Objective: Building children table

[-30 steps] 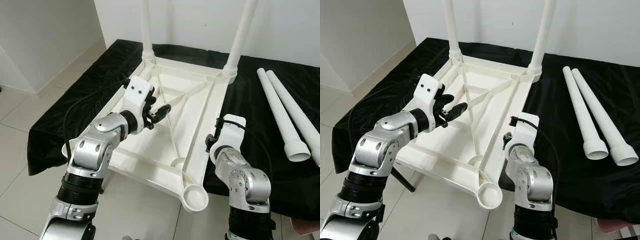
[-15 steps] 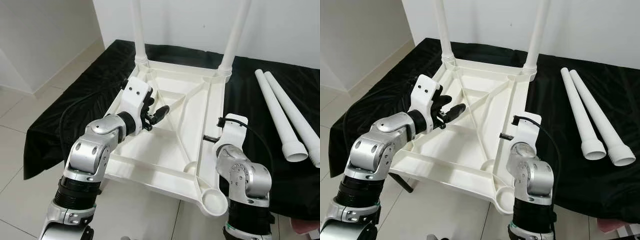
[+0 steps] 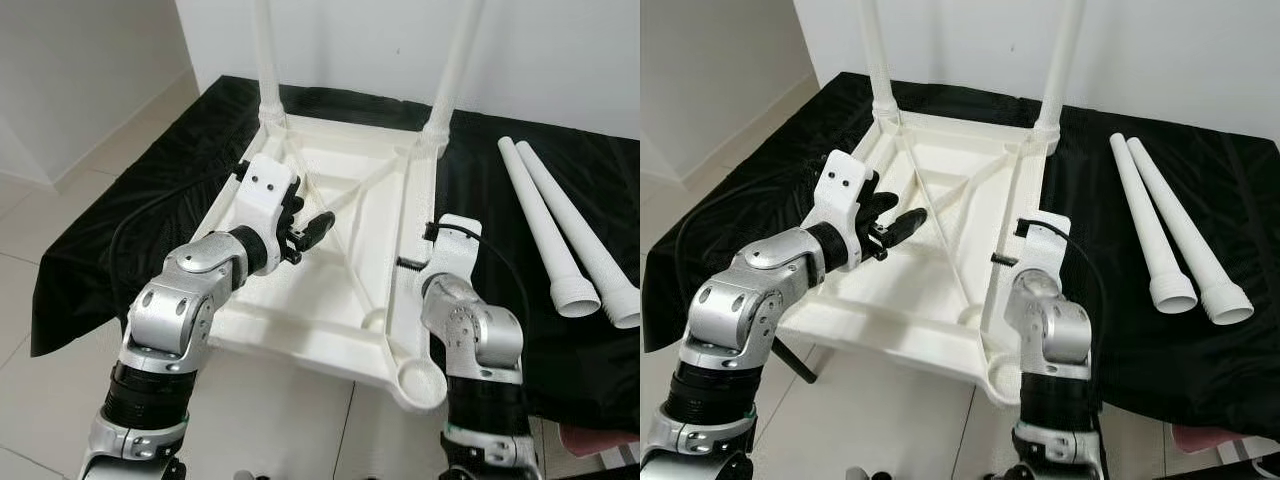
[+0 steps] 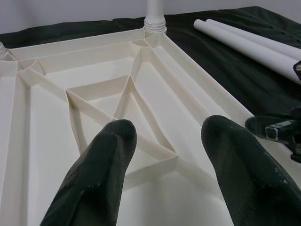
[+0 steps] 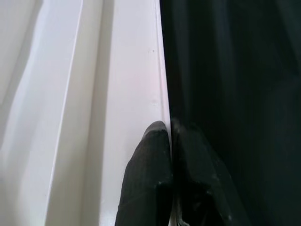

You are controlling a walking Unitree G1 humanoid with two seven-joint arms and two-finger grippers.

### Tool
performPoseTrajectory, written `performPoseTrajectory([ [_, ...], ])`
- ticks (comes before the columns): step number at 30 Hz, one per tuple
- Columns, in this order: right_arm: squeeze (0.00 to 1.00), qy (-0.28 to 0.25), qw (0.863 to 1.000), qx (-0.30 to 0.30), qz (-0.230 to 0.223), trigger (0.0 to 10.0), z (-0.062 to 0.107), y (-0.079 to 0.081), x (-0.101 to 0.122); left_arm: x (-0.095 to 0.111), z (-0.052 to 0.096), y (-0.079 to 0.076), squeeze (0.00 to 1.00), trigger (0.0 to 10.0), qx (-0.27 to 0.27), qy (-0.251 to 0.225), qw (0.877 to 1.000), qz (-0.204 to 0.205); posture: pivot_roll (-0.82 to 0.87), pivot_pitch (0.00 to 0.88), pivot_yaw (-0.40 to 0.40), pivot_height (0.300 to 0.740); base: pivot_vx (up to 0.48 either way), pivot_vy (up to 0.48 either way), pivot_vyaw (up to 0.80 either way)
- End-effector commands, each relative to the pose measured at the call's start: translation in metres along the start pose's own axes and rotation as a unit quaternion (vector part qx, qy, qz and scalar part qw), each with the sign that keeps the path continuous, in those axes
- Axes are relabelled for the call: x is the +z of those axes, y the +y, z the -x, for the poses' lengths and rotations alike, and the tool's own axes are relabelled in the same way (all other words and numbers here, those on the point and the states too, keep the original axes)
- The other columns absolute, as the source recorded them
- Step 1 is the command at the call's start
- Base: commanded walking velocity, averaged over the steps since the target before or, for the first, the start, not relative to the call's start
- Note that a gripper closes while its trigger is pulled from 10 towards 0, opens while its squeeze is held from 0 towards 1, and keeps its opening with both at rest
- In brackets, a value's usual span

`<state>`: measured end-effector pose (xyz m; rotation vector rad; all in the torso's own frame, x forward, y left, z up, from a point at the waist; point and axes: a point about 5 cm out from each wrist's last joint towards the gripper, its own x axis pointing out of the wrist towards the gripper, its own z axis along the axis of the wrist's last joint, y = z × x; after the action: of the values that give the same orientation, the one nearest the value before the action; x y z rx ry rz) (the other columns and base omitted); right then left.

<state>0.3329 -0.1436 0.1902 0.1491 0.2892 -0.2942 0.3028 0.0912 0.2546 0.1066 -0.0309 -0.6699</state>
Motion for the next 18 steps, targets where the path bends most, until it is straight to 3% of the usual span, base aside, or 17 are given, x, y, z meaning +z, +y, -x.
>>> performPoseTrajectory([
  [1,0.00,0.003,1.000,-0.003,-0.003,0.0,-0.008,-0.001,-0.005,-0.002,0.004,0.001,0.00,10.0,0.014,0.007,1.000,0.009,-0.03,0.222,0.058,0.740,0.000,0.000,0.00],
  [8,0.00,-0.043,0.999,0.028,0.007,0.0,-0.031,0.012,0.015,0.009,0.008,-0.002,0.00,10.0,0.010,-0.005,1.000,0.014,-0.03,0.248,0.069,0.740,0.000,0.000,0.00],
  [15,0.00,-0.082,0.996,0.044,0.016,0.0,-0.043,0.025,0.034,0.011,0.010,-0.005,0.00,10.0,0.009,-0.006,1.000,0.020,-0.02,0.255,0.071,0.740,0.000,0.000,0.00],
  [16,0.00,-0.103,0.993,0.046,0.028,7.0,-0.045,0.030,0.041,0.011,0.010,-0.005,0.00,10.0,0.009,-0.006,1.000,0.021,-0.02,0.257,0.071,0.740,0.000,0.000,0.00],
  [17,0.00,-0.118,0.991,0.048,0.038,7.0,-0.047,0.033,0.045,0.011,0.010,-0.006,0.00,10.0,0.009,-0.005,1.000,0.023,-0.02,0.258,0.071,0.740,0.000,0.000,0.00],
  [18,0.00,-0.131,0.989,0.061,0.037,10.0,-0.049,0.039,0.053,0.011,0.010,-0.007,0.00,10.0,0.009,-0.004,1.000,0.026,-0.02,0.261,0.069,0.740,0.000,0.000,0.00],
])
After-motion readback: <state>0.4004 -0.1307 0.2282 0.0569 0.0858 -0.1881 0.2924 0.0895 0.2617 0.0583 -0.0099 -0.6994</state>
